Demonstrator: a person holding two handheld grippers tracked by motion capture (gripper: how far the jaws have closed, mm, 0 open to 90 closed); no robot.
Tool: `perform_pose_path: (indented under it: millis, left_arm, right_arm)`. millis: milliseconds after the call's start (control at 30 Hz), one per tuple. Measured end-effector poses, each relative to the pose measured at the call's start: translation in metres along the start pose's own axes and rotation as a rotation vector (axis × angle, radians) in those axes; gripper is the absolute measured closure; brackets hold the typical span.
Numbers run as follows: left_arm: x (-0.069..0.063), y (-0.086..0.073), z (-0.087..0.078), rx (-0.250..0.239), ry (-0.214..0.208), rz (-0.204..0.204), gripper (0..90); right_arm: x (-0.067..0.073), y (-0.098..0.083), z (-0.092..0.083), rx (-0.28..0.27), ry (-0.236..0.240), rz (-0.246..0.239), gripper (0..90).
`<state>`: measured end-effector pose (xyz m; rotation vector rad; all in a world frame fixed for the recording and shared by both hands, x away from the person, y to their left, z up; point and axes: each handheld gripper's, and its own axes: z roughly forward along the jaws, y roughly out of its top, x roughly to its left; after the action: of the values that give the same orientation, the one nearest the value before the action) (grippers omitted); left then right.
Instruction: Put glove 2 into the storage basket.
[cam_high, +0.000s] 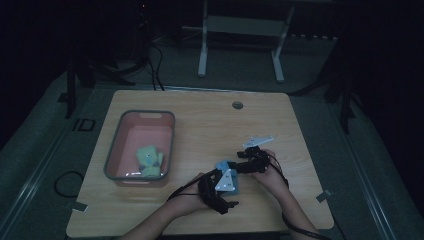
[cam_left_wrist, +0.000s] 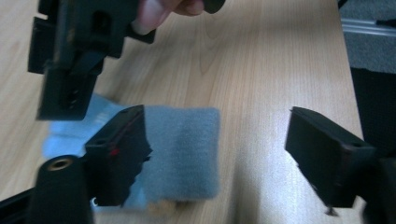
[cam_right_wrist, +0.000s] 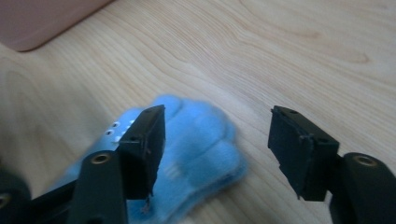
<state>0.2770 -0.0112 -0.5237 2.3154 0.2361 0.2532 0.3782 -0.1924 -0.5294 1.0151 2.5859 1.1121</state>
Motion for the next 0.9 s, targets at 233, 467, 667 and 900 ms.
perform_pose_path:
  millis: [233, 467, 667, 900]
  left_arm:
    - [0.002, -0.013, 0.017, 0.051, 0.008, 0.018, 33.0]
    - [0.004, -0.017, 0.020, 0.049, 0.026, 0.008, 43.7]
    - [0.001, -0.018, 0.023, 0.072, 0.050, 0.039, 46.9]
    - [0.000, -0.019, 0.025, 0.082, 0.086, 0.074, 54.2]
  right_arm:
    - [0.000, -0.006, 0.011, 0.036, 0.019, 0.015, 34.3]
    - [0.004, -0.013, 0.016, 0.073, 0.004, -0.015, 35.9]
    - [0.009, -0.014, 0.017, 0.077, 0.000, -0.070, 43.1]
    - [0.010, -0.014, 0.017, 0.073, 0.066, -0.065, 62.1]
